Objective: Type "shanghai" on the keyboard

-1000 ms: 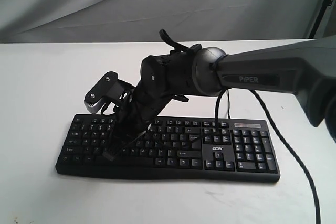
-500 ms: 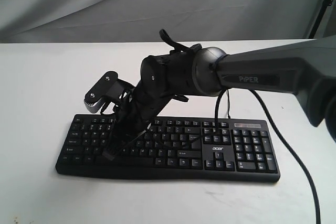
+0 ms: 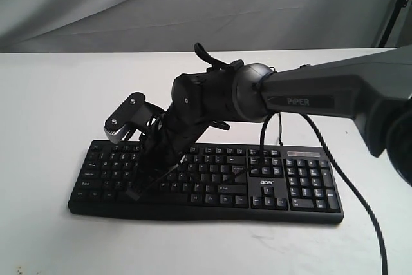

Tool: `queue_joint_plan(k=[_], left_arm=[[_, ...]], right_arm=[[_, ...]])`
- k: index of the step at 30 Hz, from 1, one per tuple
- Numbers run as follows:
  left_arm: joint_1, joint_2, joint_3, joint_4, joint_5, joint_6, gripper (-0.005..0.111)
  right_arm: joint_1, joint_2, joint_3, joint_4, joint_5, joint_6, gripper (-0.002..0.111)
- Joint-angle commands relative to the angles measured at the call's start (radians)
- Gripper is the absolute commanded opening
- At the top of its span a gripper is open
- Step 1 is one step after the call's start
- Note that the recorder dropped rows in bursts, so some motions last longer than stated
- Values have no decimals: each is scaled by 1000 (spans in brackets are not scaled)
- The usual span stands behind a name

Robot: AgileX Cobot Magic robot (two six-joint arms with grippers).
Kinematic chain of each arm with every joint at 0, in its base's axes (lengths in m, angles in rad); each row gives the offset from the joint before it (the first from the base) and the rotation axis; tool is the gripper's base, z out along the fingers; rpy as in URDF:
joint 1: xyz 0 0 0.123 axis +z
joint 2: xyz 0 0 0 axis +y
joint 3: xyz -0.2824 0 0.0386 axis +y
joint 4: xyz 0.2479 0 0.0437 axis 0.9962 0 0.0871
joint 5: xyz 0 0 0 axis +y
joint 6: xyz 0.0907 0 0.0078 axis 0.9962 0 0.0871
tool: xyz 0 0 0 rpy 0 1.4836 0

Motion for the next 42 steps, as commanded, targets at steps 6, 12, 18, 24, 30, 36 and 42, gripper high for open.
queue_joint_plan(k=[6,12,18,24,30,36,42], left_arm=[[-6,-2,2,-2,-6,-3,0],[-6,-2,2,-2,-6,-3,0],[-6,-2,2,-2,-6,-3,0],[-6,-2,2,-2,-6,-3,0],[-6,-2,2,-2,-6,-3,0],[-6,-2,2,-2,-6,-3,0],[-6,-2,2,-2,-6,-3,0]], right_arm=[[-3,-72,-7,-43,21,5,0],[-14,-93,37,-97,33,63,0],[-14,-124,102,-68,-32,43,0],[-14,-124,99,-68,-44,41,0],[-14,-111,99,-65,-46,41,0],[-14,-111,99,-39,-67,14,0],[-14,-111,99,-37,-65,14,0]])
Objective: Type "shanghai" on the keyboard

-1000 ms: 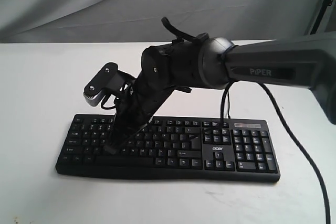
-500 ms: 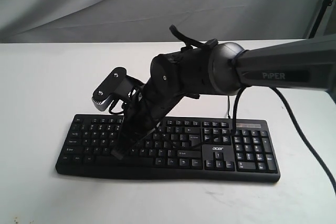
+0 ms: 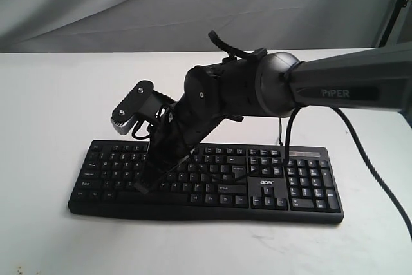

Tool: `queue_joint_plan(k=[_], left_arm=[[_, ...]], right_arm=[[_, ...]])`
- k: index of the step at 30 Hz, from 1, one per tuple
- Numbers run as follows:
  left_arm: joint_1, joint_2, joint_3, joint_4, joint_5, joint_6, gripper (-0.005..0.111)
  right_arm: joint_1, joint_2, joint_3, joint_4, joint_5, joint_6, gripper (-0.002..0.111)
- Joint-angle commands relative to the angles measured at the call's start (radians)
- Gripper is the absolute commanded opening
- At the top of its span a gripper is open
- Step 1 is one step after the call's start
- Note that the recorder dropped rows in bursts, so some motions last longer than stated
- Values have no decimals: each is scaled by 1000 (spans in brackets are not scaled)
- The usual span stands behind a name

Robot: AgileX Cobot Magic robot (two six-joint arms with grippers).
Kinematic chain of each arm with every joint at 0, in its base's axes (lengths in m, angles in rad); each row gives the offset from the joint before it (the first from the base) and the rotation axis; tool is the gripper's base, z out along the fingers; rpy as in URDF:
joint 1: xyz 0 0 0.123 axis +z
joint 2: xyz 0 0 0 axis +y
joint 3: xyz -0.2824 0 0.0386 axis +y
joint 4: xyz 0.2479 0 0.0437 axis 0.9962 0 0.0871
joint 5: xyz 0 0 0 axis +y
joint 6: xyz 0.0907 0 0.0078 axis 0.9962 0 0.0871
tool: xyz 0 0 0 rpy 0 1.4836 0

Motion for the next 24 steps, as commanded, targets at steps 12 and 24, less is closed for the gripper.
queue_joint_plan(k=[12,24], left_arm=[[-6,-2,2,-2,-6,-3,0],[-6,-2,2,-2,-6,-3,0]], right_arm=[[-8,32,2,28,-5,-5,0],[-8,55,2,30,-5,-5,0]])
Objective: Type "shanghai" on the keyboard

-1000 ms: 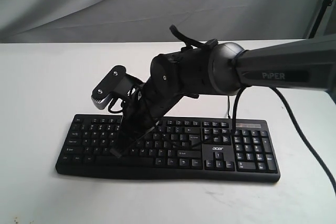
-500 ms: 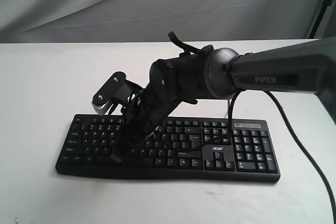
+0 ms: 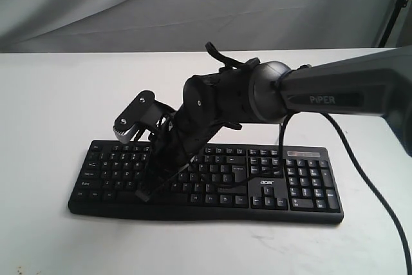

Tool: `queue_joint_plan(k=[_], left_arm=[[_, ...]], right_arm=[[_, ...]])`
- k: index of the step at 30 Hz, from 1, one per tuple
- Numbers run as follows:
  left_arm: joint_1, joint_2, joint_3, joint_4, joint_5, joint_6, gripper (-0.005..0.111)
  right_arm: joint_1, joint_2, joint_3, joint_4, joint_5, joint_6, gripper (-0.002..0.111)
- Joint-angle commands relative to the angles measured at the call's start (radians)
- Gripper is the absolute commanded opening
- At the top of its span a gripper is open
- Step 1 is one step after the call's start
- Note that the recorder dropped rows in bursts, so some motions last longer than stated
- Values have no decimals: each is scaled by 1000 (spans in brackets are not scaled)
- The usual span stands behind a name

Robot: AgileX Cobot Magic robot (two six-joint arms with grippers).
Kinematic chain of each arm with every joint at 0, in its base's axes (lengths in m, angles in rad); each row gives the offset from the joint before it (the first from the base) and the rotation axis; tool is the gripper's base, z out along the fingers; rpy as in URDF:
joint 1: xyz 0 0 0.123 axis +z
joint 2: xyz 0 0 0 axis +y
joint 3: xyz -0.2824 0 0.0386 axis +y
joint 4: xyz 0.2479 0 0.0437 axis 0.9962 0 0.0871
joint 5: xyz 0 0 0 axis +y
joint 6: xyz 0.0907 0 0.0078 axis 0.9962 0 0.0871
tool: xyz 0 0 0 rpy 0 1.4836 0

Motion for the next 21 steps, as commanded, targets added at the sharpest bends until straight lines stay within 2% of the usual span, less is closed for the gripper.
queue_joint_plan(k=[1,10,17,21], left_arm=[[-6,-2,2,-2,-6,-3,0],[-6,-2,2,-2,-6,-3,0],[-6,-2,2,-2,-6,-3,0],[-6,-2,2,-2,-6,-3,0]], right_arm=[[-8,20,2,11,-5,-3,0],[-8,1,-10,7,2,-5,0],[11,21,-183,-19,105,-3,0],[43,110,-312,-19,145,-3,0]])
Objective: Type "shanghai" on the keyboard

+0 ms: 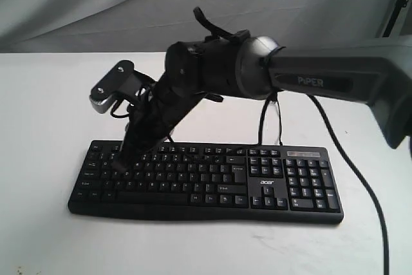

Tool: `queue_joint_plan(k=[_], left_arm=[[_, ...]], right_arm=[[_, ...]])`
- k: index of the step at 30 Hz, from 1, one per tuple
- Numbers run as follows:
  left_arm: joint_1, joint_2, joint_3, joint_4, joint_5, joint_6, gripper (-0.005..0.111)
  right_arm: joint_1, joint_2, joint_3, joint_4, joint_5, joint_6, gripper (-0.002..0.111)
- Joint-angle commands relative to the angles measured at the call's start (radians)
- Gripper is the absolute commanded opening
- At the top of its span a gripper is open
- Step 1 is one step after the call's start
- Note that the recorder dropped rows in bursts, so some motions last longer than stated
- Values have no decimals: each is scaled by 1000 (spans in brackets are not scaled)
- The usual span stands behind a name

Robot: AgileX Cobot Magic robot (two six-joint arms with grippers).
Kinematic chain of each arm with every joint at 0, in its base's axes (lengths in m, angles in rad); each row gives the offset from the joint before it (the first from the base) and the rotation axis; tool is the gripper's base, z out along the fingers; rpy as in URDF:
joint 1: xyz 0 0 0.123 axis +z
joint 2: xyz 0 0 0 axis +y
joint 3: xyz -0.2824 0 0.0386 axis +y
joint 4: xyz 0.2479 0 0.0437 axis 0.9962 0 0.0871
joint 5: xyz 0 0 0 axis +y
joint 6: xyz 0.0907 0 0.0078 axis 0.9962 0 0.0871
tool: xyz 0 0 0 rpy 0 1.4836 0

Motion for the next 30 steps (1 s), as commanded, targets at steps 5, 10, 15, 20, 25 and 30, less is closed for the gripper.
queue_joint_plan(k=[5,10,15,20,25,30], left_arm=[[-6,-2,2,-2,-6,-3,0],[-6,-2,2,-2,-6,-3,0],[-6,-2,2,-2,-6,-3,0],[-6,-2,2,-2,-6,-3,0],[-6,-2,2,-2,-6,-3,0],[-6,-2,2,-2,-6,-3,0]], right_arm=[[55,198,-294,-6,156,-3,0],[74,239,-380,-16,205,-3,0],[75,239,-380,-18,207,-3,0],[75,239,-380,-21,207,-3,0],[75,263,-380,-19,207,-3,0],[75,262,-380,-17,209,-3,0]])
